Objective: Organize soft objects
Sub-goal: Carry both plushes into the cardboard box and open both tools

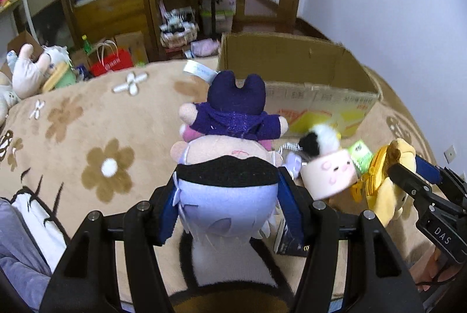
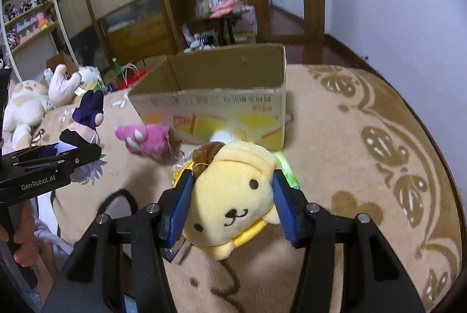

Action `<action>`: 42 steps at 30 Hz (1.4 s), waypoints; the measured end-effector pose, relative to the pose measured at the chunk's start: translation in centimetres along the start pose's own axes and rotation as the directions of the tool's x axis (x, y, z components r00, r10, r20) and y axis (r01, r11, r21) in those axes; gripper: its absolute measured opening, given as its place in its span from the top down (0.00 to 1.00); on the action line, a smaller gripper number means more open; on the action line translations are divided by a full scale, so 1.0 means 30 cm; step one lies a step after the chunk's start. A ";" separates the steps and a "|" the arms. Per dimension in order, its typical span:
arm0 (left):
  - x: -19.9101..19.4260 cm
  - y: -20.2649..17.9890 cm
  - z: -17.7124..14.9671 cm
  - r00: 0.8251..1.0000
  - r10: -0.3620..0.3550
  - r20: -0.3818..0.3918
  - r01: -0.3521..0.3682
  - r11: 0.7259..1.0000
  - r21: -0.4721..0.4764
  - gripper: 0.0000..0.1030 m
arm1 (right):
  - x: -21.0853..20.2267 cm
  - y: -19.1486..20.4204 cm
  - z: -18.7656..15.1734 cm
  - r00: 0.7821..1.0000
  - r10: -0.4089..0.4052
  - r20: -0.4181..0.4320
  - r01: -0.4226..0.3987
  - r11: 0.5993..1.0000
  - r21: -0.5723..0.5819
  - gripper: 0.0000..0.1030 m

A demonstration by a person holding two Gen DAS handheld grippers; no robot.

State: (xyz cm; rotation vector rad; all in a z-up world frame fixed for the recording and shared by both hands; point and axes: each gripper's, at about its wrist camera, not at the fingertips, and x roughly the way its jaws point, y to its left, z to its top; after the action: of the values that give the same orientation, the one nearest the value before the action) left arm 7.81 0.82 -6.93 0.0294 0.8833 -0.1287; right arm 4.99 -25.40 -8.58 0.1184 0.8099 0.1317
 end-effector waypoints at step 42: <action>-0.146 -0.099 0.228 0.941 0.041 0.335 -0.089 0.987 0.130 0.41 | -0.048 -0.017 0.258 0.959 0.044 0.281 -0.034 0.998 -0.044 0.44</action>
State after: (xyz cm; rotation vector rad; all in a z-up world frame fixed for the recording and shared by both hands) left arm 9.93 -2.23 0.87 0.1672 0.5333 -0.1303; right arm 9.66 -26.57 -2.35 0.1139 0.5201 0.1635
